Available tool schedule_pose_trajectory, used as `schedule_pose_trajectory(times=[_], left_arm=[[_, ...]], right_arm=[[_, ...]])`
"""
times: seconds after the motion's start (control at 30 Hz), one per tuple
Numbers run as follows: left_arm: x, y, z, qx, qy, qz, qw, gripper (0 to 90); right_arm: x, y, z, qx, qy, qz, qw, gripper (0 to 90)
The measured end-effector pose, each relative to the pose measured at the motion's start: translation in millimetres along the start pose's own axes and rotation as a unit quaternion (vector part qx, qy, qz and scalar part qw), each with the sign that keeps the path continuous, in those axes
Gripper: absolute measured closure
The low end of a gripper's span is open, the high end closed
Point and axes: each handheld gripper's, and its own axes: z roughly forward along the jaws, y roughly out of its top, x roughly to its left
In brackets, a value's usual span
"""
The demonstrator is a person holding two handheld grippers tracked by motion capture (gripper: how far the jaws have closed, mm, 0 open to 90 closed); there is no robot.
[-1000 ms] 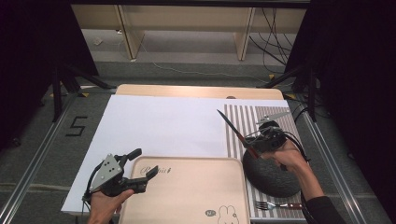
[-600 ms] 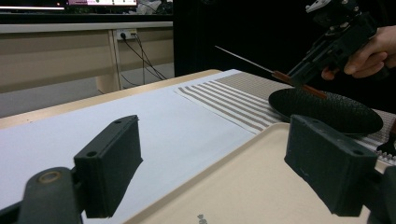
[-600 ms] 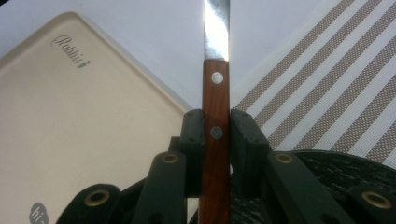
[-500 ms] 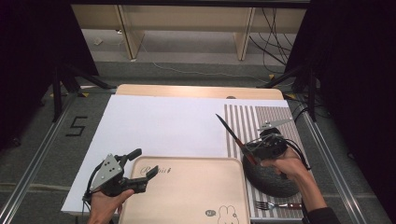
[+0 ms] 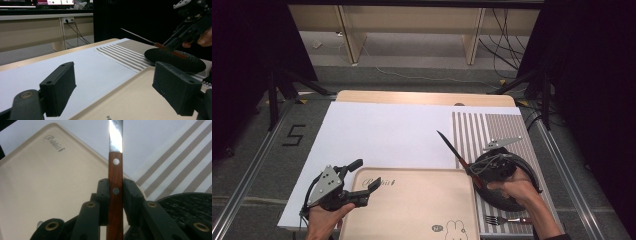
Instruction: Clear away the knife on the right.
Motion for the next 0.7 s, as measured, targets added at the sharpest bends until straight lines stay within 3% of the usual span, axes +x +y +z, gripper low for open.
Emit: schedule_pose_trajectory(times=[0.07,0.1,0.13,0.27,0.3,0.33,0.57,0.67,0.7], left_arm=[[0.0,0.4,-0.9,0.003,0.002,0.0,1.0,17.5],[0.2,0.3,-0.7,0.002,0.003,0.002,1.0,17.4],[0.2,0.4,-0.7,0.002,0.003,0.003,1.0,17.4],[0.0,-0.3,0.2,-0.002,-0.001,0.0,1.0,17.5],[-0.5,-0.5,0.2,-0.003,-0.001,-0.005,1.0,17.4],[0.2,0.3,-0.8,0.002,0.003,0.003,1.0,17.4],[0.5,0.7,-1.2,0.001,0.003,0.006,1.0,17.4],[0.2,0.8,-1.3,0.002,0.002,0.006,1.0,17.4],[-0.1,0.8,-1.4,0.002,0.002,0.006,1.0,17.4]], right_arm=[[4.7,-0.7,-1.2,0.007,0.002,0.003,1.0,76.8],[7.2,-2.6,1.6,-0.014,-0.002,0.003,0.9999,76.8],[8.2,-2.5,0.1,-0.001,0.001,0.003,1.0,76.7],[14.5,-5.2,-0.9,0.003,0.013,0.002,0.9999,76.7],[17.9,-6.0,-1.3,0.004,0.001,0.002,1.0,76.8],[19.5,-6.8,-1.3,0.005,0.003,0.0,1.0,76.8],[30.1,-14.5,-0.1,0.009,0.001,-0.002,1.0,76.7],[33.6,-17.5,0.1,0.003,0.0,-0.004,1.0,76.7],[35.5,-19.2,2.0,-0.013,-0.004,0.0,0.9999,76.7]])
